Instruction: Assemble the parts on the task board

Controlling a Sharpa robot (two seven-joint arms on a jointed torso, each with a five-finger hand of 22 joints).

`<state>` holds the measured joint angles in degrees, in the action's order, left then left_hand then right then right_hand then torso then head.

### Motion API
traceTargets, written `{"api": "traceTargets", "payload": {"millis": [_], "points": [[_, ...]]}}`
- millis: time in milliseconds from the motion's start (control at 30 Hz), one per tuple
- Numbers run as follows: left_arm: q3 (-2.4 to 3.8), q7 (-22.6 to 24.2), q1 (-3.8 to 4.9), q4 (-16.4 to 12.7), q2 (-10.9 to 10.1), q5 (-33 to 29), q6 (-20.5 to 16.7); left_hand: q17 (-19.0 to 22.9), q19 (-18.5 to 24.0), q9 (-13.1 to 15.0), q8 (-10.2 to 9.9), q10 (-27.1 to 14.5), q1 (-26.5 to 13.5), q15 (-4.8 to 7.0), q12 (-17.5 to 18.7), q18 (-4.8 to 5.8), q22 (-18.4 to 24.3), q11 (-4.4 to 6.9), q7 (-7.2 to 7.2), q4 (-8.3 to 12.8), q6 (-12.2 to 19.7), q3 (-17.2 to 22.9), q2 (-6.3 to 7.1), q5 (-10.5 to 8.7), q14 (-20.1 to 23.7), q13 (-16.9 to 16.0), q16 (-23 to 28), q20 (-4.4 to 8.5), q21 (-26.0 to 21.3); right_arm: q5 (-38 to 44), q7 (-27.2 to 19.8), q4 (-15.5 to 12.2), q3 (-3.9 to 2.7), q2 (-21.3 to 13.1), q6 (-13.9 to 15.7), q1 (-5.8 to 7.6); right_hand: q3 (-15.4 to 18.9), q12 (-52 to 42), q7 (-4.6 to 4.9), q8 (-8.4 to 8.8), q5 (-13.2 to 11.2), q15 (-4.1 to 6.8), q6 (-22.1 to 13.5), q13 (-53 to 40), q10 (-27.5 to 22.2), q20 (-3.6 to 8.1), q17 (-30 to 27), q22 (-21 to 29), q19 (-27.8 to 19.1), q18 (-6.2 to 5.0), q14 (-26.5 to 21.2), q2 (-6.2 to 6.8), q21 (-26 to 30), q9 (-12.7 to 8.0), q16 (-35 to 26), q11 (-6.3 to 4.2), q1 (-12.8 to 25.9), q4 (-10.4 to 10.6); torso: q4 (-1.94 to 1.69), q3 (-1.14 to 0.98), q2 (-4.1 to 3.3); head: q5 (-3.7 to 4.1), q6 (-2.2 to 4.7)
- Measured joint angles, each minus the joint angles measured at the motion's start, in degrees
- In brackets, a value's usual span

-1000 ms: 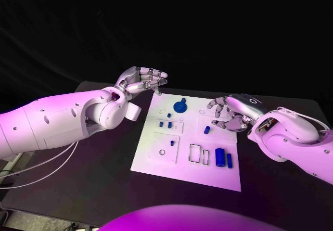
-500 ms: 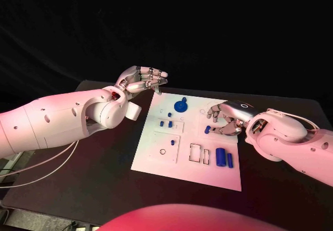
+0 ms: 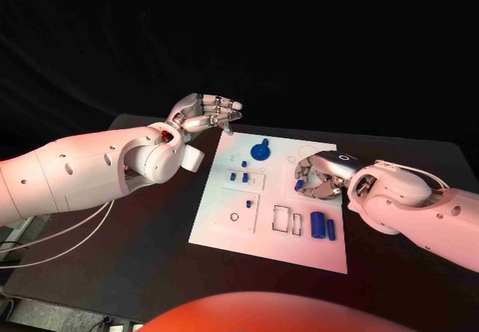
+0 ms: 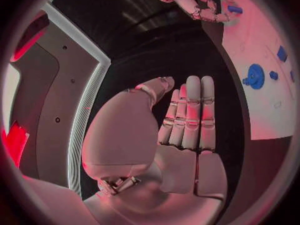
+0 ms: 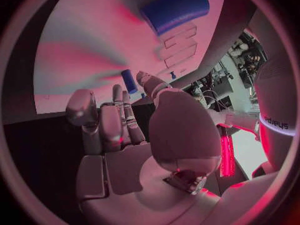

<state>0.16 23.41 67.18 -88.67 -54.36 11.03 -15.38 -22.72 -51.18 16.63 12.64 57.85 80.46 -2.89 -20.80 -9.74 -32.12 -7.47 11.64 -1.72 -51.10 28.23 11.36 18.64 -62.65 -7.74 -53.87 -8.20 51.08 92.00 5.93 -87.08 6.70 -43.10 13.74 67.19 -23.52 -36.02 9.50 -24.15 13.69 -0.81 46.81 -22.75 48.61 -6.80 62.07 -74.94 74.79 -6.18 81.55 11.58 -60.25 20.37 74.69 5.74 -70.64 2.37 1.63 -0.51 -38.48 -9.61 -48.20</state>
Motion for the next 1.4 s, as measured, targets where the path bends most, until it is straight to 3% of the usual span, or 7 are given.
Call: {"api": "traceTargets", "payload": {"millis": [67, 200, 500, 800, 900, 1333, 1400], "points": [[0.00, 0.00, 0.00, 0.02, 0.02, 0.00, 0.00, 0.00, 0.00, 0.00, 0.00, 0.00, 0.00, 0.00, 0.00, 0.00, 0.00, 0.00, 0.00, 0.00, 0.00, 0.00, 0.00, 0.00, 0.00, 0.00, 0.00, 0.00, 0.00, -0.15, -0.03, 0.17, 0.01, 0.22, -0.02, -0.05, -1.17, -0.29, -0.12, 0.24, 0.10, 0.00, 0.55, 0.18, 0.00, -0.20, 0.26, 0.00, 0.20, 0.00, 0.00, -0.74, -0.65, -0.32, 0.46, 0.00, -0.74, -0.01, 0.00, 0.00, 0.00, 0.01, 0.00], [0.00, -0.01, 0.00, 0.03, 0.02, 0.00, 0.00, 0.01, 0.00, 0.00, 0.00, 0.00, 0.00, 0.00, 0.00, -0.01, 0.00, 0.00, 0.00, 0.00, 0.00, 0.00, 0.00, 0.00, 0.00, 0.00, 0.00, 0.00, 0.00, -0.47, -0.08, 0.32, 0.04, 0.43, -0.01, -0.19, -4.45, -0.29, -0.37, 0.98, -2.68, 0.02, 1.81, 0.85, 0.93, -0.04, 0.39, 0.00, 0.78, -0.01, 0.46, -2.20, -1.30, -1.01, 0.46, -0.55, -2.20, -0.27, 0.00, 0.00, 0.00, 0.03, 0.02], [0.00, -0.02, 0.00, 0.03, -0.02, 0.00, 0.00, 0.01, 0.00, 0.00, 0.00, 0.00, 0.00, 0.00, 0.00, 0.00, 0.01, 0.00, 0.00, 0.00, 0.00, 0.00, 0.00, 0.00, 0.00, 0.01, 0.00, 0.00, 0.00, -0.99, -0.15, 0.42, 0.04, 0.61, 0.19, -0.29, -10.52, -0.29, -0.66, 1.45, -6.27, 0.52, 4.05, 2.07, 2.76, 0.59, 0.73, 0.01, 1.81, -0.01, 0.96, -3.97, -2.82, -1.56, 0.76, -1.03, -3.97, -1.97, 0.05, -0.04, -0.02, -0.14, -0.21], [0.00, -0.04, 0.00, 0.08, -0.03, 0.00, 0.00, 0.02, 0.00, 0.01, 0.00, 0.00, 0.00, 0.00, 0.00, 0.00, 0.01, 0.00, 0.00, 0.00, 0.00, 0.00, 0.00, 0.00, 0.00, 0.01, 0.00, 0.00, 0.00, -1.20, -0.22, 0.56, 0.02, 0.60, 0.40, -0.37, -12.56, -0.22, -0.86, 1.70, -6.64, 0.72, 5.16, 2.44, 3.93, 0.73, 0.72, 0.02, 2.19, -0.01, 1.16, -4.25, -3.75, -1.32, 0.75, -1.30, -4.73, -3.57, 0.09, -0.05, 0.00, -0.15, -0.46], [0.00, -0.05, 0.00, 0.10, -0.03, 0.00, 0.00, 0.02, 0.00, 0.01, 0.00, 0.00, 0.00, 0.00, 0.00, 0.00, 0.01, 0.00, 0.00, 0.00, 0.00, 0.00, 0.00, 0.00, 0.00, 0.01, 0.00, 0.00, 0.00, -1.24, -0.31, 0.52, 0.03, 0.60, 0.66, -0.43, -13.58, -0.22, -1.05, 1.63, -7.83, 1.13, 6.08, 2.63, 4.68, 0.95, 1.28, 0.02, 2.99, 0.00, 1.57, -4.69, -4.99, -1.17, 1.13, -1.50, -5.18, -4.54, 0.09, -0.06, 0.01, -0.09, -0.48], [0.00, -0.08, 0.00, 0.41, -0.02, 0.00, 0.01, -0.10, 0.00, -0.05, 0.00, 0.00, -0.24, 0.00, -0.30, 0.00, -0.08, 0.00, 0.00, 0.16, 0.00, -0.16, -0.24, 0.00, 0.00, -0.10, 0.00, 0.00, 0.00, -1.40, -0.63, -1.03, 0.12, -0.33, 2.79, -0.58, -14.21, -0.40, -1.70, 0.94, -8.08, 1.33, 7.04, 2.85, 5.67, 1.16, 1.65, 0.03, 3.61, -0.01, 2.18, -4.55, -5.97, -0.82, 1.35, -1.97, -5.35, -4.89, 0.07, -0.02, 0.08, 0.04, -0.44], [0.00, -0.09, 0.00, 0.47, -0.02, 0.00, 0.01, -0.10, 0.00, -0.05, 0.00, 0.00, -0.24, 0.00, -0.30, 0.00, -0.08, 0.00, 0.00, 0.16, 0.00, -0.17, -0.24, 0.00, 0.00, -0.10, 0.00, 0.00, 0.00, -1.43, -0.65, -1.74, 0.07, -0.75, 3.14, -0.53, -14.21, -0.34, -1.70, 0.83, -8.08, 1.33, 7.04, 2.86, 5.77, 1.16, 1.72, 0.03, 3.61, 0.61, 2.18, -4.55, -5.97, -0.82, 1.35, -2.04, -5.35, -4.89, 0.07, 0.00, 0.08, 0.04, -0.37]]}}
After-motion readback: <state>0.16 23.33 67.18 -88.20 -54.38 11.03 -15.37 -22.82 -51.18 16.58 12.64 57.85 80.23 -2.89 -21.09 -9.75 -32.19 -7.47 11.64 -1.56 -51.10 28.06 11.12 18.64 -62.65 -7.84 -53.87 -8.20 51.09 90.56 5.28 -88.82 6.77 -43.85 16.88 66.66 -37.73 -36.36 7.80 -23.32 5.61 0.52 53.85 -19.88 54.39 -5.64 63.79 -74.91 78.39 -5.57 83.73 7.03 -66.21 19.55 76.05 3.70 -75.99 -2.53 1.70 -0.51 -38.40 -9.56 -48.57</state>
